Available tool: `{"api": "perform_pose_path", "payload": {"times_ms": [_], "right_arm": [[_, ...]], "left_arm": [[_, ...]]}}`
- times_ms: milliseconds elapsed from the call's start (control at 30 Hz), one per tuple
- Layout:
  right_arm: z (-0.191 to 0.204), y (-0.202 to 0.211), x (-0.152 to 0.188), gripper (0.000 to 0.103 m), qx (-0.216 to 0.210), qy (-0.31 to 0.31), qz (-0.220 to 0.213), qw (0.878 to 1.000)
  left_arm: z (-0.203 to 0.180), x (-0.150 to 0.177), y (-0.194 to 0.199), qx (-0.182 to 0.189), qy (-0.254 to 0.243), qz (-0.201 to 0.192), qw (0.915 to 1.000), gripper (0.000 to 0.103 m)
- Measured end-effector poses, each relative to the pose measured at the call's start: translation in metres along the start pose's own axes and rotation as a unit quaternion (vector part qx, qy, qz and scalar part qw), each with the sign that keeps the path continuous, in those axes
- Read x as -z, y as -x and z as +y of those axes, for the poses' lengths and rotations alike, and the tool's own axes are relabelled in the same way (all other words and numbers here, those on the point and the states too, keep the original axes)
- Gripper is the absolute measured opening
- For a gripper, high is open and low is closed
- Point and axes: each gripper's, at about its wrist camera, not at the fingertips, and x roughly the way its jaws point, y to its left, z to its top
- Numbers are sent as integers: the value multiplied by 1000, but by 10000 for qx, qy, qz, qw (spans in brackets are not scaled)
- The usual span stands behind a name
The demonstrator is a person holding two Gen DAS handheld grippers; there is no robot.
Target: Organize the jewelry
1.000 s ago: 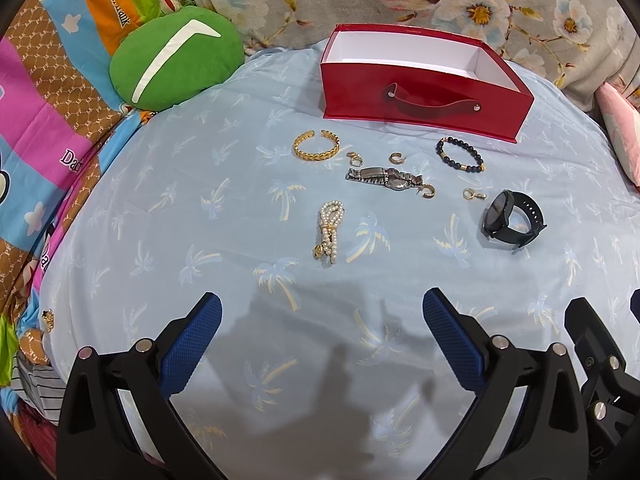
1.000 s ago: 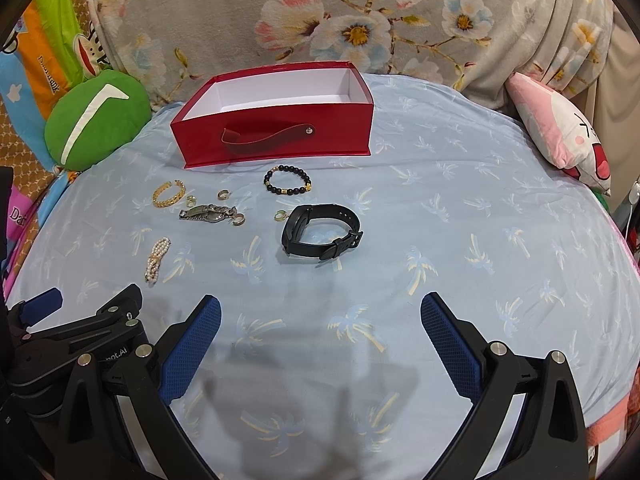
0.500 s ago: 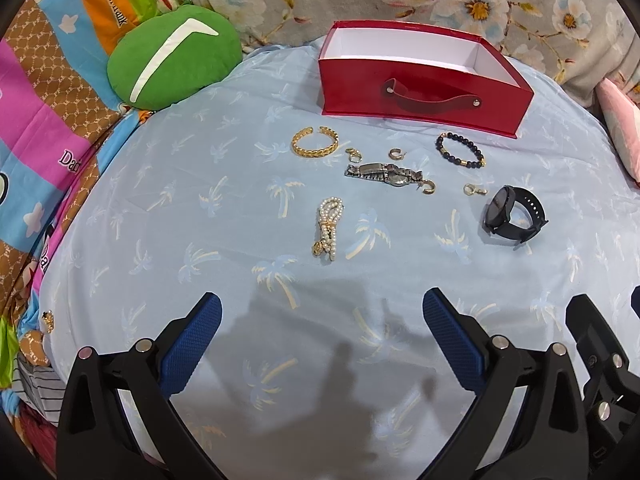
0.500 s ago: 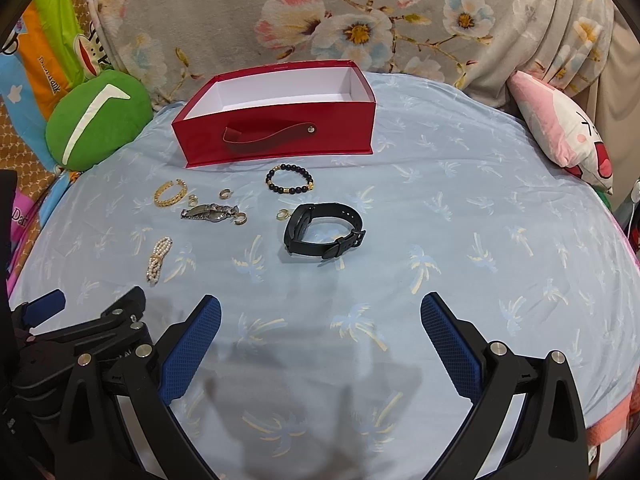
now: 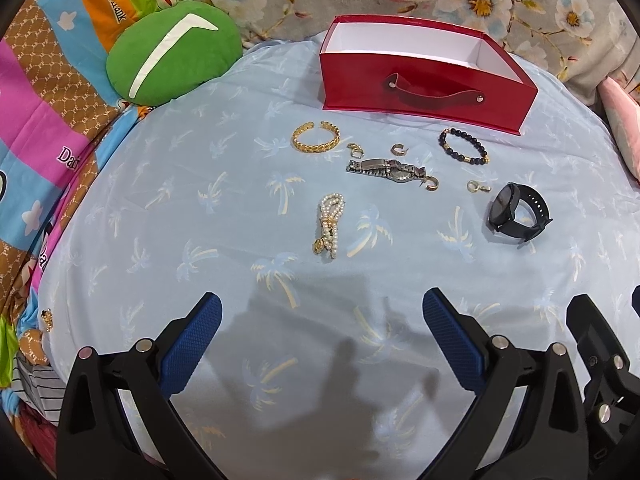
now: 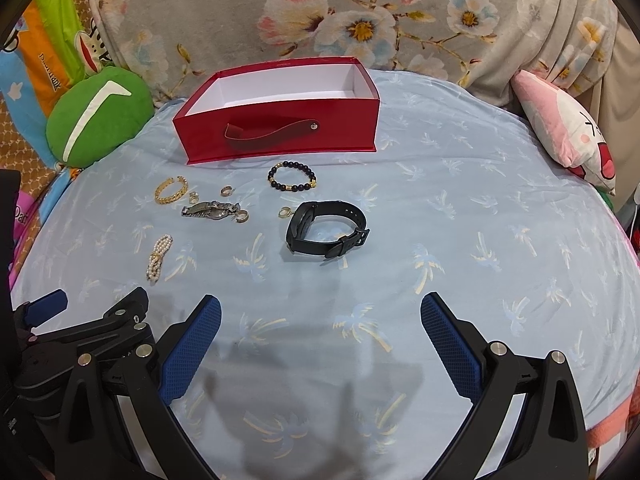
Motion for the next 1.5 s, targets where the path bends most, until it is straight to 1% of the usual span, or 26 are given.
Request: {"api": "perform_pose_path", "payload": {"times_ms": [333, 433, 600, 733, 867, 900, 1000, 1067, 1100, 1200, 1267, 1333, 1433, 1500], "right_arm": [[-12, -16, -1, 98, 25, -24, 172, 9998], [-13, -22, -4, 98, -16, 29, 162, 9999], [-9, -40, -18, 98, -171, 154, 166, 9996], [0, -61, -33, 92, -347, 193, 202, 9990], [11, -87, -47, 82, -383, 252, 348, 9983], [13, -93, -49, 81, -391, 247, 381, 9982], [18, -111, -53, 74, -367, 260, 483, 9978], [19, -122, -54, 65, -383, 254, 613, 9971], [19, -127, -54, 63, -400, 237, 669, 9967], [18, -139, -52, 50, -385, 209, 792, 9959], [17, -144, -52, 36, -411, 182, 857, 9953], [14, -146, -51, 27, -438, 142, 883, 9950], [11, -144, -50, 18, -577, 121, 868, 9945], [12, -141, -48, 17, -567, 198, 845, 9946]], "left_arm": [[29, -5, -22, -189, 384, 162, 9990, 98], [44, -7, -34, -138, 539, 285, 9980, 98], [60, -11, -50, -200, 751, 453, 9960, 98], [67, -18, -59, -203, 865, 500, 9948, 98], [66, -26, -64, -169, 846, 498, 9950, 98], [65, -28, -65, -160, 843, 501, 9951, 98], [65, -34, -70, -127, 833, 504, 9952, 98], [64, -39, -73, -85, 839, 503, 9952, 98], [64, -41, -74, -74, 837, 492, 9952, 98], [61, -49, -78, -48, 800, 454, 9957, 98], [58, -53, -80, -13, 772, 440, 9960, 98], [55, -57, -84, 65, 729, 460, 9963, 98], [49, -57, -89, 179, 707, 522, 9960, 98], [44, -55, -95, 276, 689, 623, 9953, 98]]}}
